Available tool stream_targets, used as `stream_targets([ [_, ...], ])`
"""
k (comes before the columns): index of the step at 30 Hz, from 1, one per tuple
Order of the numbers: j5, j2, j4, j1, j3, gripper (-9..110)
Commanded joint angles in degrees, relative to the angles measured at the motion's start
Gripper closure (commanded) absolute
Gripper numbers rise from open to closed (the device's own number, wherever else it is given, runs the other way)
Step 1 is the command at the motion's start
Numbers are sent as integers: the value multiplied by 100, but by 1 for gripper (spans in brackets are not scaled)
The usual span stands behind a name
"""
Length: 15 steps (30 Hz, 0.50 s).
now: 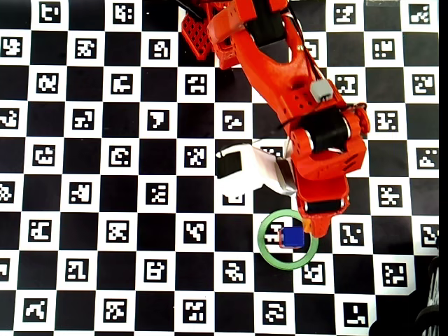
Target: Grab the red cube then put it in the green circle then put the blue cube on top and finally the orange cube on top
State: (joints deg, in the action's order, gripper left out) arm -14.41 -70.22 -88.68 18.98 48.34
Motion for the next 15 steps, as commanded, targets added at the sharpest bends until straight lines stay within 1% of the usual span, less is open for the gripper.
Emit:
stream_targets([
  [1,-26,-114,149,62,-35,93],
  [15,9,-26,756,-105,747,93],
])
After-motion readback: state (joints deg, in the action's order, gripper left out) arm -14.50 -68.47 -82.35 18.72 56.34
